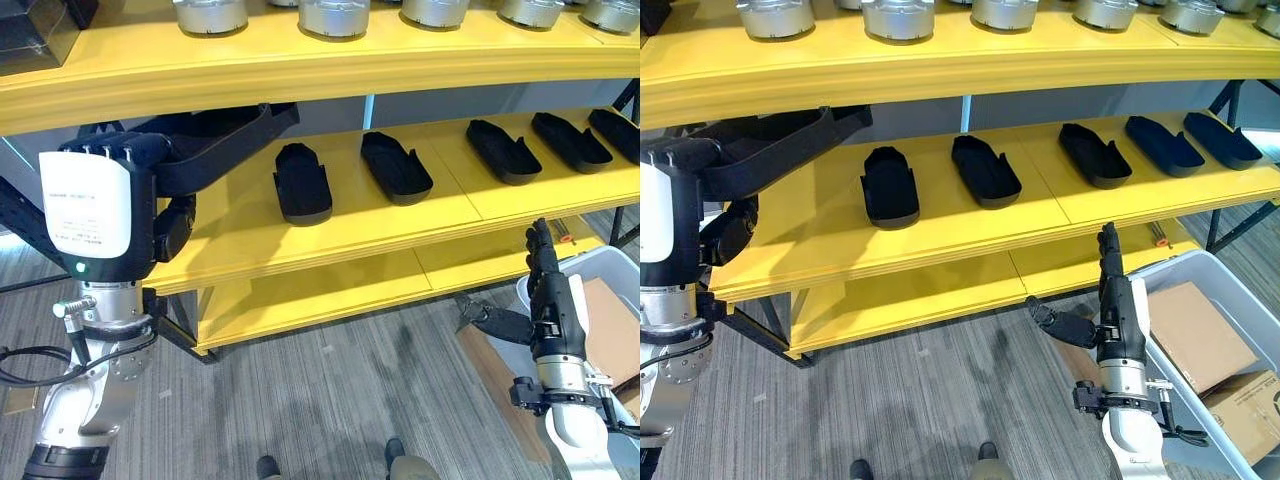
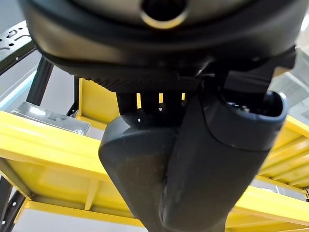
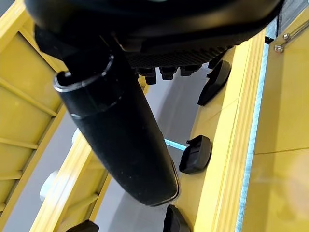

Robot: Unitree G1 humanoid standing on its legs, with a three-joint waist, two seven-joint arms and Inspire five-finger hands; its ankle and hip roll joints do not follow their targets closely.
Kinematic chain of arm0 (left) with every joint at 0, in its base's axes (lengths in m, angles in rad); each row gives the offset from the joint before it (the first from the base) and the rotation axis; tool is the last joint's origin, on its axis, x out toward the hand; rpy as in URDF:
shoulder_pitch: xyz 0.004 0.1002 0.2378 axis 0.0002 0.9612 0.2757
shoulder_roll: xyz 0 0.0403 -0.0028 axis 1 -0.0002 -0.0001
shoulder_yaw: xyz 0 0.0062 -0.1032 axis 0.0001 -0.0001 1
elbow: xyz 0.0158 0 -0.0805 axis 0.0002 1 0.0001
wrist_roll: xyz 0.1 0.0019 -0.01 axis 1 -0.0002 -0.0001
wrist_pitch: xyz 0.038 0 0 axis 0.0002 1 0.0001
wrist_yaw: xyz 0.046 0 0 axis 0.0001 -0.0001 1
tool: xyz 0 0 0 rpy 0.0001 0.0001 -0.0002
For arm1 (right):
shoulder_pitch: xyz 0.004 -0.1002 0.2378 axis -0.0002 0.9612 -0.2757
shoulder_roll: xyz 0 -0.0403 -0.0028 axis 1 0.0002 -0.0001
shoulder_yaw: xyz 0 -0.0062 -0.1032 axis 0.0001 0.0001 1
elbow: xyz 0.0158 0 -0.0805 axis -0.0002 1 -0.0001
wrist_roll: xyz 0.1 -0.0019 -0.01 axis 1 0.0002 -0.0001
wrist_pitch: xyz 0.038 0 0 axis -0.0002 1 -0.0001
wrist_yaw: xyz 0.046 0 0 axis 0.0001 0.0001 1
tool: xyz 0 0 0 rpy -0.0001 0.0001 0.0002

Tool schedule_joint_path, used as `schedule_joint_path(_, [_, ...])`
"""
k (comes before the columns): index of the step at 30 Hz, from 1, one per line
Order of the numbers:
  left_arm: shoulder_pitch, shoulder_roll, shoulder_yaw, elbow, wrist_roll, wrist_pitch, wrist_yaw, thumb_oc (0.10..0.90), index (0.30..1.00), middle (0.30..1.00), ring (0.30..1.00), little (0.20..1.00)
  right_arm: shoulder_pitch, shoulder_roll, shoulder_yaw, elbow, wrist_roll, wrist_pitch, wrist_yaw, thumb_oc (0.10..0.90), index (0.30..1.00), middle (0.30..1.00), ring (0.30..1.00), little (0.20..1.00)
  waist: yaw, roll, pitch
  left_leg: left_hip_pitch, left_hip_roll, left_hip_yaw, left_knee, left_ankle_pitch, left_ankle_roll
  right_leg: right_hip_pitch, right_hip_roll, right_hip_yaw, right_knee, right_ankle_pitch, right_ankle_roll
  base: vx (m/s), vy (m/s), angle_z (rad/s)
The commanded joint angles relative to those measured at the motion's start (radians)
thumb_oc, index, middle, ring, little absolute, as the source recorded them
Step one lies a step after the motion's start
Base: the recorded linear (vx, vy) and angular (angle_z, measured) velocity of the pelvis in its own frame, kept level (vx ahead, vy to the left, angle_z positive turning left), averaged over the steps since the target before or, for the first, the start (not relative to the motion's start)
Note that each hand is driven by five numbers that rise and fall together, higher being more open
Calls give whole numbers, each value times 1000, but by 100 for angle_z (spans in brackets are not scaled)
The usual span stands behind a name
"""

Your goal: Move parts from the plastic box to the shelf.

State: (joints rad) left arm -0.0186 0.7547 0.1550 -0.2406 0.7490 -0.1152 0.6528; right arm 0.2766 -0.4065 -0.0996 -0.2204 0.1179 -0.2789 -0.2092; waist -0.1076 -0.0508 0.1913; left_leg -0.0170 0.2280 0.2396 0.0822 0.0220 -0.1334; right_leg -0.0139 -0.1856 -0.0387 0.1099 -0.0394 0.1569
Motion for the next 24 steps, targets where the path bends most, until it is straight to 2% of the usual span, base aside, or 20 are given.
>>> schedule_joint_path(1, [-140, 64, 50, -12, -42, 14, 96, 400, 300, 300, 300, 300, -24, -52, -76, -88, -27, -80, -9, 900, 1000, 1000, 1000, 1000, -22, -41, -128, -99, 67, -28, 185, -84, 12, 71, -73, -20, -11, 20, 20, 20, 39, 5])
schedule_joint_path(10, [-200, 35, -26, 166, -46, 74, 60, 400, 300, 300, 300, 300, -37, -54, -56, -72, -16, -62, 13, 900, 1000, 1000, 1000, 1000, -23, -67, -137, -120, 73, -32, 225, -100, 14, 68, -71, -21, -8, 18, 23, 7, 15, 3])
schedule_joint_path(16, [-295, 18, -70, 296, -81, 117, 81, 400, 300, 300, 300, 300, -52, -62, -30, -68, -4, -63, 25, 900, 1000, 1000, 1000, 1000, -26, -81, -118, -145, 99, -44, 270, -112, 9, 45, -50, -15, 33, -15, 12, -28, -23, -2])
schedule_joint_path(19, [-351, 19, -85, 347, -100, 133, 95, 400, 300, 300, 300, 300, -69, -74, -10, -67, 1, -65, 35, 900, 1000, 1000, 1000, 1000, -28, -84, -97, -175, 118, -64, 321, -126, 4, 4, -34, -9, 98, -39, 3, -73, -46, -4])
schedule_joint_path(24, [-430, 16, -104, 426, -142, 164, 128, 400, 300, 300, 300, 300, -106, -91, 13, -71, 12, -71, 44, 900, 1000, 1000, 1000, 1000, -35, -71, -68, -262, 149, -114, 431, -164, 5, -107, -7, -2, 266, -98, -11, -98, -33, 3])
